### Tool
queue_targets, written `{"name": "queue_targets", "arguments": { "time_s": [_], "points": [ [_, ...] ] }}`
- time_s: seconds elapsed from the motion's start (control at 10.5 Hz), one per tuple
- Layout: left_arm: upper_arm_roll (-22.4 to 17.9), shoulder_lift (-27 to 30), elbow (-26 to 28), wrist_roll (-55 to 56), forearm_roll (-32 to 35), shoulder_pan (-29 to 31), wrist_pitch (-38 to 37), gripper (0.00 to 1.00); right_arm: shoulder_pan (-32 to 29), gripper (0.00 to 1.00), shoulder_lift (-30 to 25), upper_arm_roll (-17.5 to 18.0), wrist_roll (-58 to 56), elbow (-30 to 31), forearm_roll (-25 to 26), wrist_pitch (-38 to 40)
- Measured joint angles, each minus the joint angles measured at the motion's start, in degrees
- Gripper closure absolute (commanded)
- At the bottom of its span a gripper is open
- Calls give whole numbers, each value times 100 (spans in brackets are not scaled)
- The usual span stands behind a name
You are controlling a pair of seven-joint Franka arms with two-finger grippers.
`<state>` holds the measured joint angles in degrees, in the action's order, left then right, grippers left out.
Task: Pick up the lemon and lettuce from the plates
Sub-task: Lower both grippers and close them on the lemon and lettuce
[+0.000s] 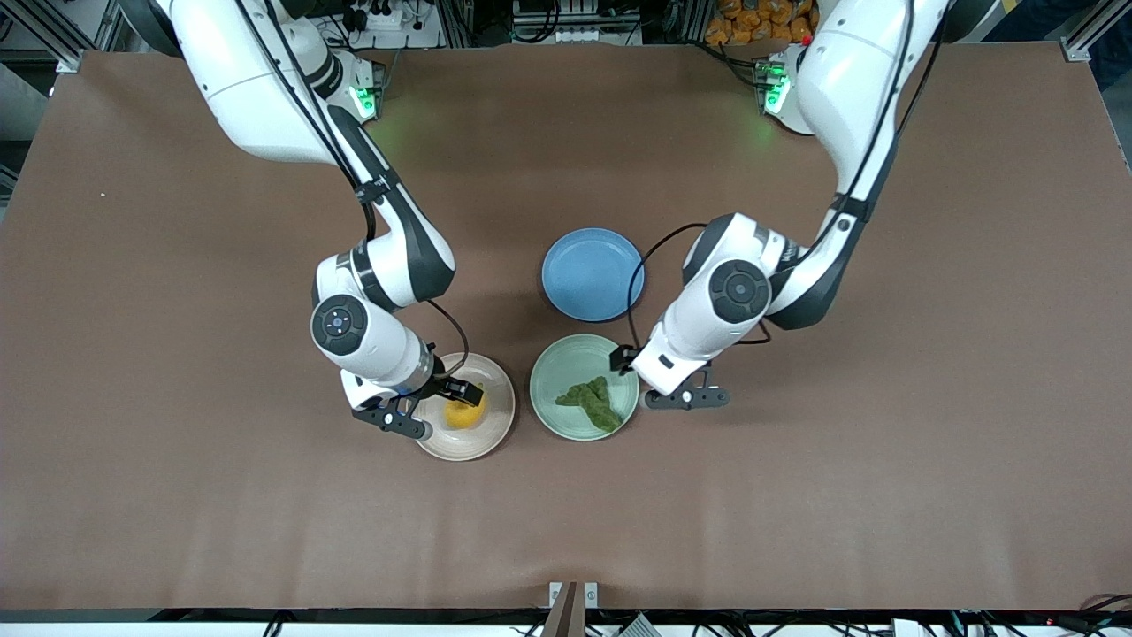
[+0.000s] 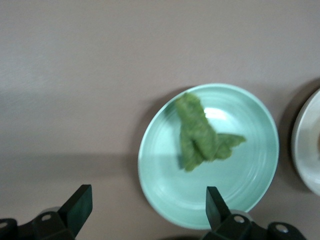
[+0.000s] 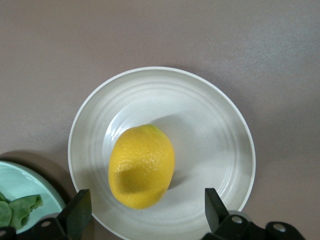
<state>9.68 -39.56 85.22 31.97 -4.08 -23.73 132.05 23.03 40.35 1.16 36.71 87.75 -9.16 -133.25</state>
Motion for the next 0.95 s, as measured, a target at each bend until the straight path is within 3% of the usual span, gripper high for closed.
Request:
{"name": "queue_targets", "arguments": {
  "time_s": [0.67, 0.76, 0.86, 0.95],
  "points": [
    [-59, -923, -462, 793, 0, -245, 1476, 0, 111, 0, 285, -2, 0, 0, 0, -365],
    [-111, -1001, -478, 900, 0, -320, 1602, 0, 112, 13, 304, -3, 0, 0, 0, -405],
    [-171, -1066, -491, 1006, 0, -400, 1668, 0, 112, 40, 323, -4, 0, 0, 0, -437],
    [-251, -1121, -498, 1119, 0, -497, 1761, 0, 112, 59, 335, -7, 0, -1, 0, -451]
  ]
}}
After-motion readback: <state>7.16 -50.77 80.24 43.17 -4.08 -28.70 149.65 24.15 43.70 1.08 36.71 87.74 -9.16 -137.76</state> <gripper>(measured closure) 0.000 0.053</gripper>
